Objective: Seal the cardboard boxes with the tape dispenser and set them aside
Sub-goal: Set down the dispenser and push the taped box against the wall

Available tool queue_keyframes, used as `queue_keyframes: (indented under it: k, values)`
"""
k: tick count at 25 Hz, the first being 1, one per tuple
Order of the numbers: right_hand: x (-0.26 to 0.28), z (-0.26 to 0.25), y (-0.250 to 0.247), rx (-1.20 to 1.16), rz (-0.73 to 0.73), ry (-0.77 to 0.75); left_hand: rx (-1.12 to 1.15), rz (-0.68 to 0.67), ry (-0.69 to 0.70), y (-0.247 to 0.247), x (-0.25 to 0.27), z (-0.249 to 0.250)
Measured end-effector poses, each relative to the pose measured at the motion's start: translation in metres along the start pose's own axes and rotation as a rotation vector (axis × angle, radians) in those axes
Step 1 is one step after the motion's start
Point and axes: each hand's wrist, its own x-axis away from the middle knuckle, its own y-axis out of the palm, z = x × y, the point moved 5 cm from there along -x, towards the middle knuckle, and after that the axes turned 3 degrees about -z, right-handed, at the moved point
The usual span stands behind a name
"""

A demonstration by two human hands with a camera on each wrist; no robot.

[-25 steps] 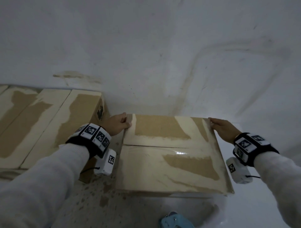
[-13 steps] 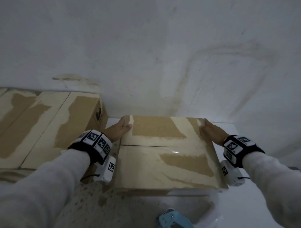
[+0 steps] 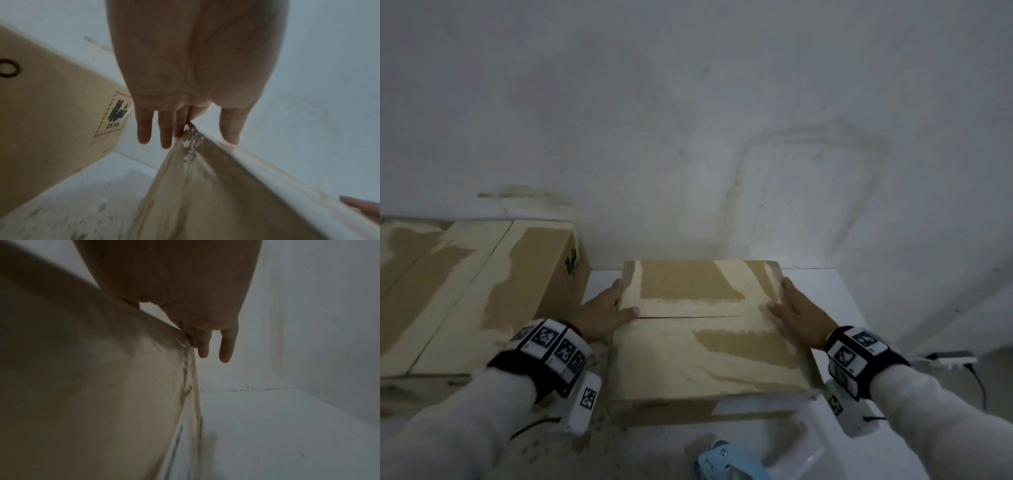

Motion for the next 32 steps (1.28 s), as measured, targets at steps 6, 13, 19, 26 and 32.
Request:
queue_keyframes:
  k: [6, 13, 19, 26, 32]
  values:
    - [0.057, 0.016, 0.025, -0.18, -0.055, -0.008, 0.317, -0.024, 0.006, 0.04, 0.046, -0.005]
    - [0.026, 0.007, 0.031, -0.258, 0.099, -0.036, 0.38, 0.203, -0.053, 0.036, 0.016, -0.022]
    - [-0.01, -0.004, 0.02, -0.427, 0.148, -0.071, 0.516, 0.339, 0.002, 0.022, -0.005, -0.022]
    - [0.002, 0.005, 0.014, -0.419, 0.486, -0.044, 0.31, 0.433, -0.101, 0.014, 0.006, -0.03]
    - [0.042, 0.018, 0.042, -0.571, 0.298, -0.084, 0.661, 0.403, 0.1, 0.054, 0.049, -0.024]
